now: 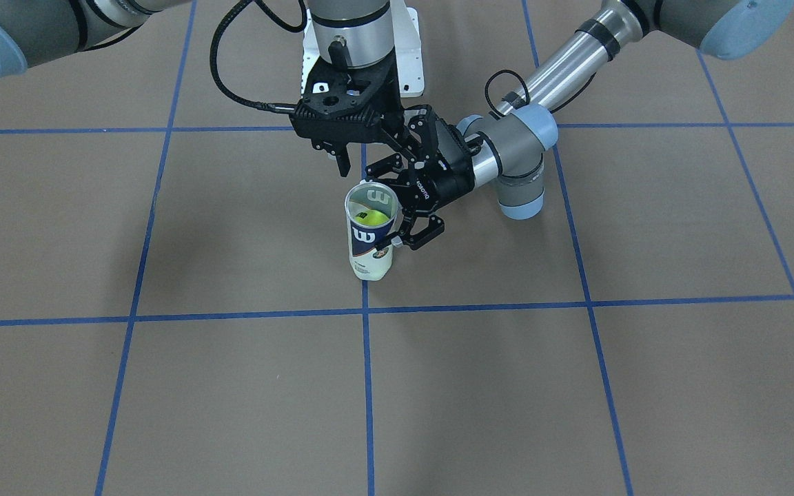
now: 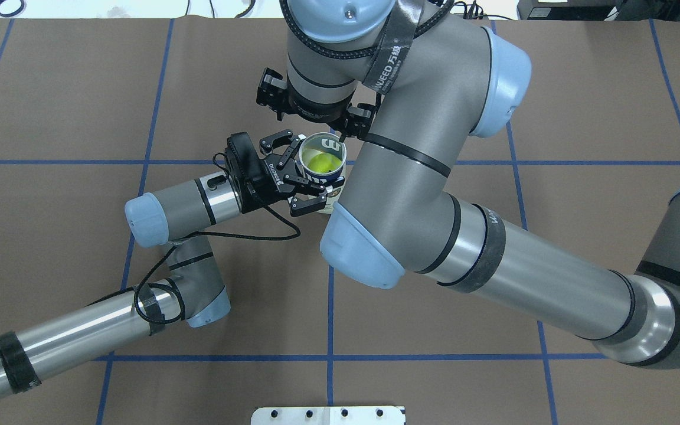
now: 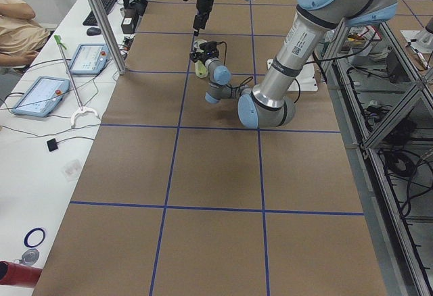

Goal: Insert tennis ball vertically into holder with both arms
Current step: 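Open the right gripper to drop the ball into the tube, then withdraw the right arm while opening the left gripper off the tube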

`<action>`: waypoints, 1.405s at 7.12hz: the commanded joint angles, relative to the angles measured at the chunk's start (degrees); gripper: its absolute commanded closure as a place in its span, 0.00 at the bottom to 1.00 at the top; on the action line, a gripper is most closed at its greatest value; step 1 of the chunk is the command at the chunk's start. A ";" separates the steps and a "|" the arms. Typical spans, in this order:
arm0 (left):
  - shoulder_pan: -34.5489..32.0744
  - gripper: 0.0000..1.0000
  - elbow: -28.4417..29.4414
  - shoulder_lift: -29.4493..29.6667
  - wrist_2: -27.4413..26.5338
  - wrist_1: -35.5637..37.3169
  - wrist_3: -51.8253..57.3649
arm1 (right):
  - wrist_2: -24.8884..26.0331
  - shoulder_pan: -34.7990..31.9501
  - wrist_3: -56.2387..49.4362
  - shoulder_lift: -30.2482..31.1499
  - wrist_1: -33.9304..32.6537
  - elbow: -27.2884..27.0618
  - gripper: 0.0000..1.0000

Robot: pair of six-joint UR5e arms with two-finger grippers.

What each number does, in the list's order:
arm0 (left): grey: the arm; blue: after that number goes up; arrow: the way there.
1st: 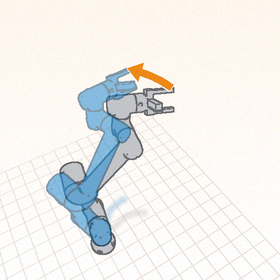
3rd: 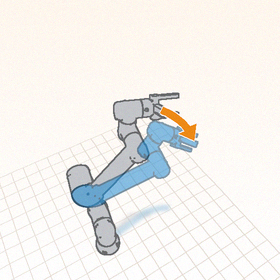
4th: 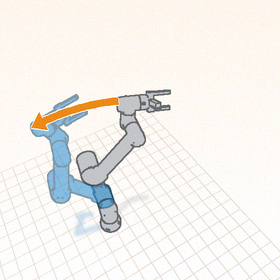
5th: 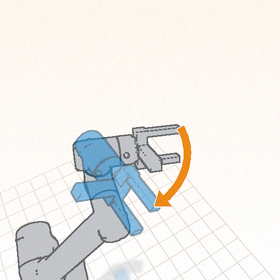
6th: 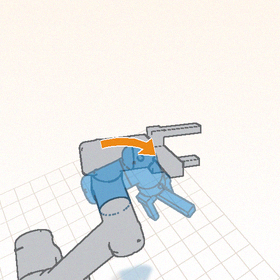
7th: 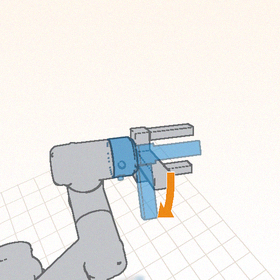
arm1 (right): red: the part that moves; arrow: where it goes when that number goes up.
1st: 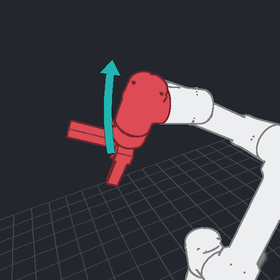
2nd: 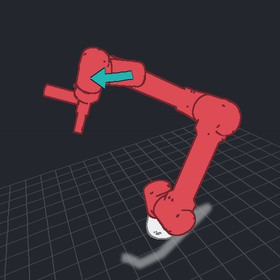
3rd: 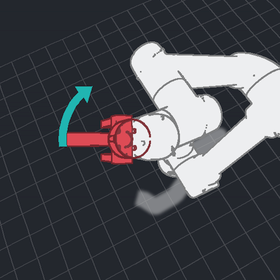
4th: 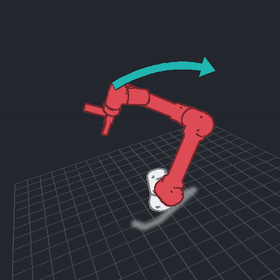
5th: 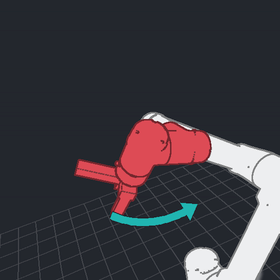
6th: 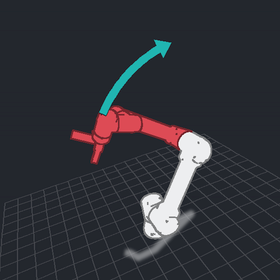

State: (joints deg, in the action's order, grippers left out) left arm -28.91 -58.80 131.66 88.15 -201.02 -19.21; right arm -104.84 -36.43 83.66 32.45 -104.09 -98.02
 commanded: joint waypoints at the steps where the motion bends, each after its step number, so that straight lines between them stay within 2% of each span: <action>1: -0.10 0.05 0.00 0.00 0.00 -0.07 -0.04 | -0.36 -0.30 -2.78 0.33 -0.93 -0.24 0.01; 2: -0.10 0.04 -0.17 -0.09 0.00 -0.07 -0.04 | -0.80 -1.78 -7.50 2.51 -1.90 -2.42 0.01; 4: -0.27 0.02 -0.44 -0.09 0.00 -0.07 -0.04 | -9.89 -12.20 -20.83 9.43 -1.74 -4.02 0.00; 5: -0.27 0.02 -0.44 -0.17 0.09 -0.07 -0.04 | -12.20 -16.52 -29.70 13.30 -1.56 -4.37 0.00; 8: -1.50 0.01 -2.79 -0.18 0.18 -0.16 -0.39 | -17.31 -30.40 -57.55 24.99 -1.29 -3.68 0.00; 10: -2.38 0.01 -6.23 0.00 0.09 -0.07 -0.92 | -19.60 -35.79 -67.80 28.53 -1.29 -1.93 0.00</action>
State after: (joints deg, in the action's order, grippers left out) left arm -30.72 -63.16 131.53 88.31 -201.16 -19.85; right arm -123.02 -68.91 22.24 58.71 -105.38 -101.03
